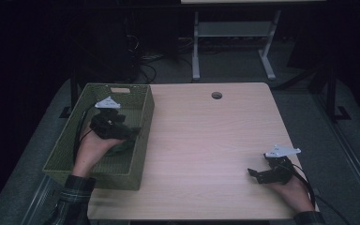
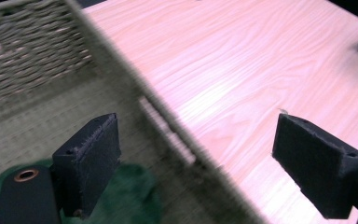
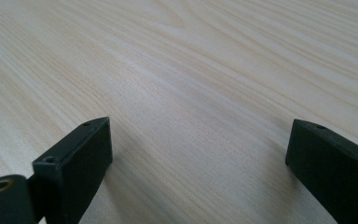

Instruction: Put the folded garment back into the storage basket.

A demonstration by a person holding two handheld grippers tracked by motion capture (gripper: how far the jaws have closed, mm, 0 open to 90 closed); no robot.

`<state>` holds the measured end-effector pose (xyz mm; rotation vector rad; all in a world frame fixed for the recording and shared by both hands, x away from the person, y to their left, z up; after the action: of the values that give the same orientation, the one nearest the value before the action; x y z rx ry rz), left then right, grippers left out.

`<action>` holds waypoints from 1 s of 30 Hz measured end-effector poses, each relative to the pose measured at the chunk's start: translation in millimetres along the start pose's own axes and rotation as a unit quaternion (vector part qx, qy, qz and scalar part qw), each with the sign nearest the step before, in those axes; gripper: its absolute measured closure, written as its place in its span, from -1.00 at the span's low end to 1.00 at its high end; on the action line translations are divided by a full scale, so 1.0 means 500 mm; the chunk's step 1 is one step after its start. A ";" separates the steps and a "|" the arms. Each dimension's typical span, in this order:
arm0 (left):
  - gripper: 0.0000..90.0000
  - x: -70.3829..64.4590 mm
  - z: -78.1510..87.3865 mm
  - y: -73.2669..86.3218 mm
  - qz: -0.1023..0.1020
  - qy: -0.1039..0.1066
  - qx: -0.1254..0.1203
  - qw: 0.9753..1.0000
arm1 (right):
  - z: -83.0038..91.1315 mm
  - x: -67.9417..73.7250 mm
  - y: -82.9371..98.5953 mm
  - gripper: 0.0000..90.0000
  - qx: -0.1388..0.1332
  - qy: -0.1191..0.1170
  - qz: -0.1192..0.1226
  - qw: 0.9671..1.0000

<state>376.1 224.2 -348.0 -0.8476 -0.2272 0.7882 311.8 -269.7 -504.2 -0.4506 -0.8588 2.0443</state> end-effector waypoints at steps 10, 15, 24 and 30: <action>-0.68 -0.077 -0.061 -0.028 -0.017 0.036 -0.010 0.999 | 0.000 0.000 0.000 -0.86 0.000 0.000 0.000 1.000; -0.68 -0.116 -0.098 -0.036 -0.023 0.052 -0.014 0.998 | 0.000 0.000 0.000 -0.86 0.000 0.000 0.000 1.000; -0.68 -0.175 -0.167 -0.036 -0.036 0.069 -0.022 0.997 | 0.000 0.000 0.000 -0.86 0.000 0.000 0.000 1.000; -0.69 -0.207 -0.218 -0.010 -0.051 0.068 -0.019 0.996 | 0.000 0.000 0.000 -0.86 0.000 0.000 0.000 1.000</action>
<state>358.0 85.5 -403.4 -0.9145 -0.1627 0.6298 311.8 -269.7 -504.2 -0.4501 -0.8585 2.0446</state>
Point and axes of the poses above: each handheld gripper's, and its own axes: z roughly backward along the jaws, y roughly out of its underside, x roughly to its left, the point moved 3 cm from there along -z, roughly forward along the jaws, and after that the axes turned 3 degrees about y, right-handed, at the moved point
